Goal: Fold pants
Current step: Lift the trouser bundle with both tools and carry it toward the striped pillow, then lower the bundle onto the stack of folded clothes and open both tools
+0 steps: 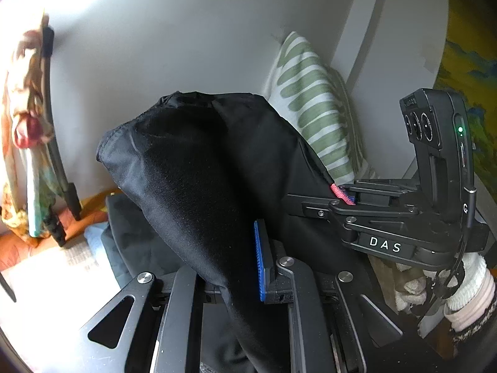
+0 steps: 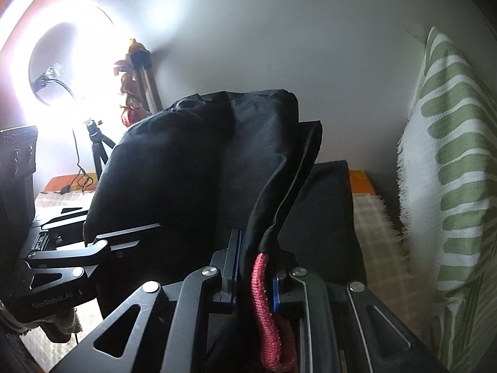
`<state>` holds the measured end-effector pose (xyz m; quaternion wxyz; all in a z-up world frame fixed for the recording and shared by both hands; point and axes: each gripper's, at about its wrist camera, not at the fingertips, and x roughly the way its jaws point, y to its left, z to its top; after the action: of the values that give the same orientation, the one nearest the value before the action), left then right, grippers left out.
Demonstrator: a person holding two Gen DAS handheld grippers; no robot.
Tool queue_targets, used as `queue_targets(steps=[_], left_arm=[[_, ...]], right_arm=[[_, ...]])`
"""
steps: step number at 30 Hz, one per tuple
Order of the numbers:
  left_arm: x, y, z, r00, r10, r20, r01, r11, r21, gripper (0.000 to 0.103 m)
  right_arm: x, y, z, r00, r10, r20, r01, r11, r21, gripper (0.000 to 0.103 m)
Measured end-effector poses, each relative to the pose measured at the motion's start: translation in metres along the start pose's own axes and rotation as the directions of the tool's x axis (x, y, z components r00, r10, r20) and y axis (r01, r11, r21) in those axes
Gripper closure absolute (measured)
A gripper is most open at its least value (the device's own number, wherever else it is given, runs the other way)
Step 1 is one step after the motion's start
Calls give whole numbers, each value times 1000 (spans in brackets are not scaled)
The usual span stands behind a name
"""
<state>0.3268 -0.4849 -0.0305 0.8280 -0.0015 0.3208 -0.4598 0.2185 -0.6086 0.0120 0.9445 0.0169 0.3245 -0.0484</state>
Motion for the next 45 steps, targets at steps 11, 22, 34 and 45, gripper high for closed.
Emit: queue_targets(steps=[11,22,34,45], left_arm=[[20,17,-1,999,30,-40,-30,1000,6,93],[26,14,2,995,66,-76,-65,998,19,86],[10,20,2,988,127,-91,-128,992,-15,61],[-49,18,-4,988,152,-41,-152,988,7,59]], right_arm=[[32,-17,-6,999,2,-41,0,1000,27,87],[28,-17,-9,995,-84,-57,85,996,15,78],[-5,-16,-13,986,-165,-30,166,985,48,73],[-41,14,-23,988,-155,10,154,985,77,51]])
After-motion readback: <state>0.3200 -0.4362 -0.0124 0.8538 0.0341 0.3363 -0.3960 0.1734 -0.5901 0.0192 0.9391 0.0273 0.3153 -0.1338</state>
